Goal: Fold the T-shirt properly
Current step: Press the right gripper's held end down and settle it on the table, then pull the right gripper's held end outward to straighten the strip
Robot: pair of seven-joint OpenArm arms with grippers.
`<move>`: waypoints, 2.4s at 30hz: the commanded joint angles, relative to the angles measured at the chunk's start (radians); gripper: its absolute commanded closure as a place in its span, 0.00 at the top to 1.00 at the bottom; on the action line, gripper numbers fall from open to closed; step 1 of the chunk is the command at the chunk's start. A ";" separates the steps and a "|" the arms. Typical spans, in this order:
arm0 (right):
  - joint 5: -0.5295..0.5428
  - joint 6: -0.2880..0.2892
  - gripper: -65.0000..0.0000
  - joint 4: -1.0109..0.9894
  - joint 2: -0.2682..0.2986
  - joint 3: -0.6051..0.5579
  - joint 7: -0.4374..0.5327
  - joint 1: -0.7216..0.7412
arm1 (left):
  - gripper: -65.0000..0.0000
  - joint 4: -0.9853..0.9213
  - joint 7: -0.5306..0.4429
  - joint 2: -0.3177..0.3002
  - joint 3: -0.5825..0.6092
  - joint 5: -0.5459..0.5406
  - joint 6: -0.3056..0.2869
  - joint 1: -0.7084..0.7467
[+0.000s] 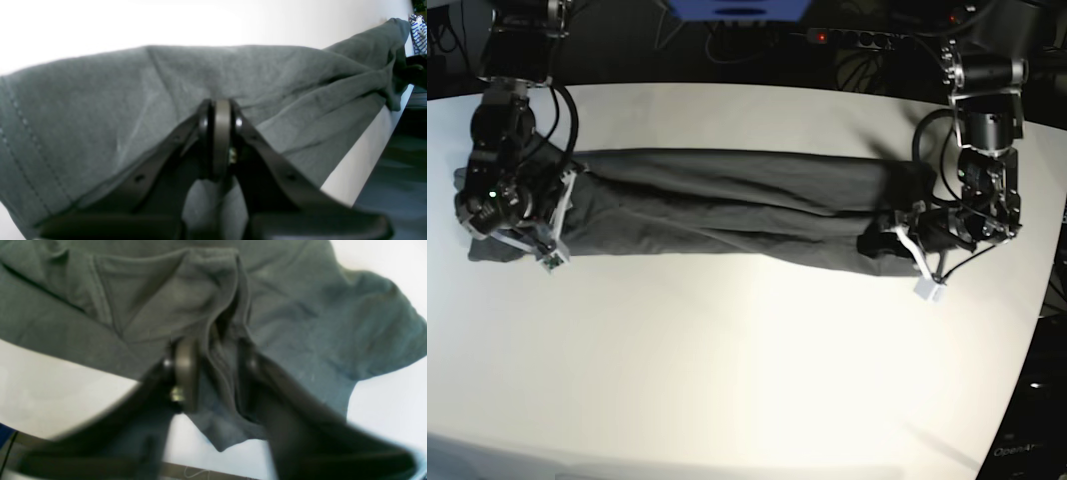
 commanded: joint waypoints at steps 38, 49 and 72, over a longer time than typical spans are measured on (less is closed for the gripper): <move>-0.003 0.003 0.03 -0.074 0.106 -0.215 0.002 0.189 | 0.06 -0.024 0.146 -0.016 0.008 0.221 0.078 0.035; -0.001 0.003 0.64 -0.224 0.106 -0.206 0.052 0.171 | 0.06 -0.021 0.146 -0.016 0.011 0.221 0.078 0.035; -0.001 0.003 0.59 -0.222 0.180 -0.022 0.002 0.238 | 0.06 -0.019 0.146 -0.018 0.008 0.221 0.078 0.035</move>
